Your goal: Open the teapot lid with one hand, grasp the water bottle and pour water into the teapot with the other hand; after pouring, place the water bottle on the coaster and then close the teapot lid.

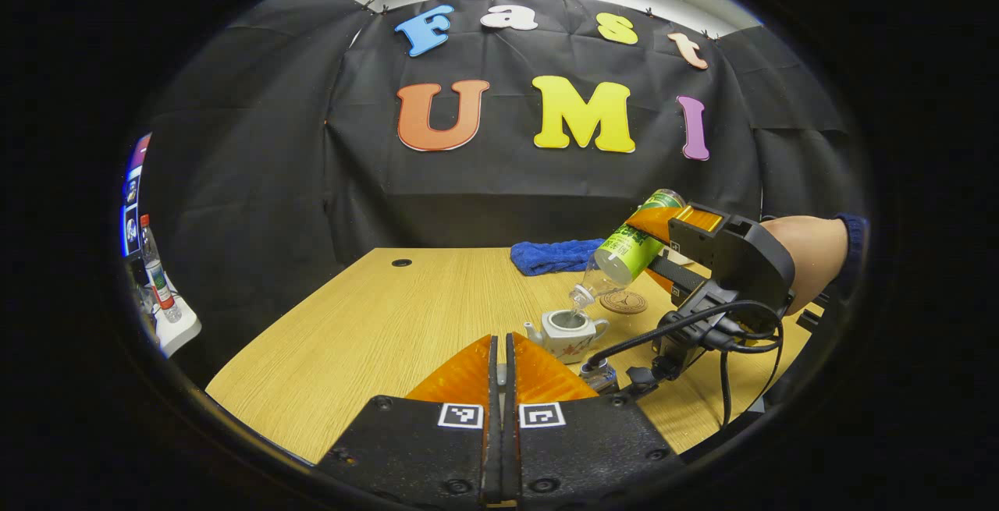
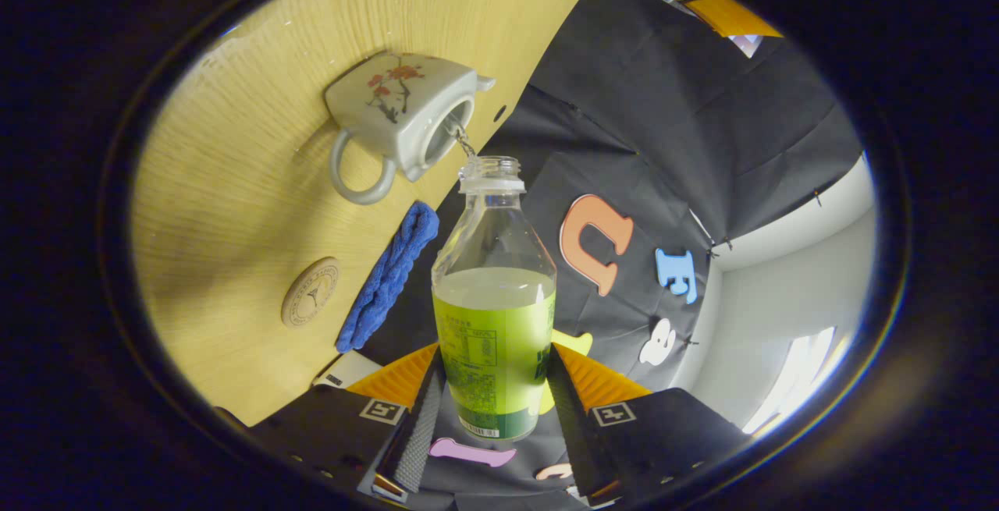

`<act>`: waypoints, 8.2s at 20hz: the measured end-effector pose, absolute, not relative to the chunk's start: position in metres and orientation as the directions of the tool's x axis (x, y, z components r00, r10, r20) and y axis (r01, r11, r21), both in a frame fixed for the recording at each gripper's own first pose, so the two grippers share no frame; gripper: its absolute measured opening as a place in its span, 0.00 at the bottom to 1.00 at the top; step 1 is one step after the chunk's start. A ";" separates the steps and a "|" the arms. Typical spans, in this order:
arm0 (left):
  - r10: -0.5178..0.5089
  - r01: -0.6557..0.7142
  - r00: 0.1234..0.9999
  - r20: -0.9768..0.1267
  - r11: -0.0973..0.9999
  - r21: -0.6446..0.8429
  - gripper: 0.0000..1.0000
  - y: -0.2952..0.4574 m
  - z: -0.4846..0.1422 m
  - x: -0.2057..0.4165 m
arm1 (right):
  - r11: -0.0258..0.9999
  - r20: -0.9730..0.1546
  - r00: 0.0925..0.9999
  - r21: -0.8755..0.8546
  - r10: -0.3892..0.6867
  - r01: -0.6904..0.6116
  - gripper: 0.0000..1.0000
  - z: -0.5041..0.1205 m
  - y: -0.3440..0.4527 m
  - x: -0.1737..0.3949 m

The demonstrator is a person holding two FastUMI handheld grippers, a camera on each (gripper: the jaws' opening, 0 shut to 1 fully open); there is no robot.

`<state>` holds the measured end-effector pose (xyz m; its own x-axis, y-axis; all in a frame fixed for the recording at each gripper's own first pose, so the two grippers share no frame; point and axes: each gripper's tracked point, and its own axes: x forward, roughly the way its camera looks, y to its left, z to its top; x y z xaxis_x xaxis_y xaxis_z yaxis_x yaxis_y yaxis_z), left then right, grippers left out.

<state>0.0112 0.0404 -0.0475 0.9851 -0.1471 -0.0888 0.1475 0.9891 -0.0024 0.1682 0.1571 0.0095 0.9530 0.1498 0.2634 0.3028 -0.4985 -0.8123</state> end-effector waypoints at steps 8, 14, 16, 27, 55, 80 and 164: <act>-0.156 0.156 0.984 -0.087 0.988 -0.006 0.03 0.036 -0.046 0.010 | -0.556 0.302 0.937 -0.755 0.176 0.348 0.73 0.014 0.161 0.166; -0.160 0.160 0.983 -0.089 0.987 0.000 0.03 0.036 -0.047 0.010 | -0.565 0.308 0.932 -0.742 0.192 0.361 0.73 0.020 0.170 0.162; -0.179 0.178 0.980 -0.084 0.984 -0.016 0.03 0.032 -0.044 0.007 | -0.567 0.308 0.932 -0.740 0.192 0.362 0.71 0.019 0.170 0.161; -0.163 0.162 0.984 -0.075 0.987 -0.023 0.03 0.040 -0.040 0.006 | -0.493 0.332 0.922 -0.780 0.197 0.386 0.71 0.010 0.168 0.165; -0.134 0.134 0.990 -0.041 0.991 0.008 0.03 -0.023 0.013 0.066 | 0.953 0.039 0.955 -0.083 0.295 -0.292 0.72 0.008 0.042 0.085; -0.183 0.183 0.981 -0.061 0.983 -0.018 0.03 -0.027 0.008 0.086 | 0.949 -0.170 0.933 0.039 0.316 -0.314 0.72 -0.070 0.081 0.285; -0.118 0.114 0.991 0.065 0.992 0.055 0.98 -0.088 0.033 -0.053 | 0.990 0.149 0.987 -0.116 -0.065 0.083 0.95 0.034 -0.057 -0.062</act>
